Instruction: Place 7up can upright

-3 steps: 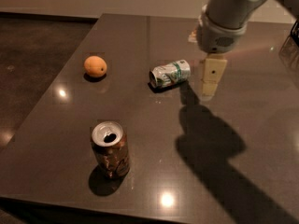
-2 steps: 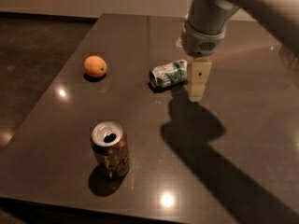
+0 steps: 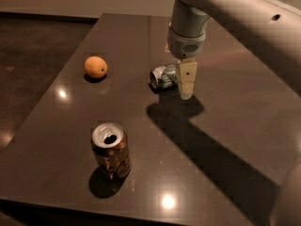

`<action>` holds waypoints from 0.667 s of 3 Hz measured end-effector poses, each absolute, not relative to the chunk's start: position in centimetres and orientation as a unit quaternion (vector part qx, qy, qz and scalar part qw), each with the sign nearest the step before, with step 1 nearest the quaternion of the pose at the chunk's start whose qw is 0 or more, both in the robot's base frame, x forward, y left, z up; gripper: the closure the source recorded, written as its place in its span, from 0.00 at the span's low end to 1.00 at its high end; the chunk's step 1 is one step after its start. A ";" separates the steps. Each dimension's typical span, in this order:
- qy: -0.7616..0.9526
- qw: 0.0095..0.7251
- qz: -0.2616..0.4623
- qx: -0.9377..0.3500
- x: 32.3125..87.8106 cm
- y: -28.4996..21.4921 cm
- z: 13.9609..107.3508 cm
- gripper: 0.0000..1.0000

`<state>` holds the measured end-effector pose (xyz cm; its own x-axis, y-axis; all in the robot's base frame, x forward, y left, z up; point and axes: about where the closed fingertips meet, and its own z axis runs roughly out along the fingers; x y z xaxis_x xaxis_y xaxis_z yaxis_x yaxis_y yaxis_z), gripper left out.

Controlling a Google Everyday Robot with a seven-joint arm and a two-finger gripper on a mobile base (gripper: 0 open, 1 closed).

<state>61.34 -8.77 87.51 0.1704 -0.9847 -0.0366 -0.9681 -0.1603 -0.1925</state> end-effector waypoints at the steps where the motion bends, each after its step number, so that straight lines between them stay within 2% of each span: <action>1: 0.636 0.078 -0.034 -0.767 62.7 -8.5 86.7 0.00; 2: 0.622 0.080 -0.015 -0.779 63.2 -7.4 86.3 0.01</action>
Offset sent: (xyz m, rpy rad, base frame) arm 0.0158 0.0179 -0.0111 0.0444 0.0897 0.0883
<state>63.17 -7.39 86.26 0.2265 -0.9710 -0.0761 -0.9662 -0.2141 -0.1433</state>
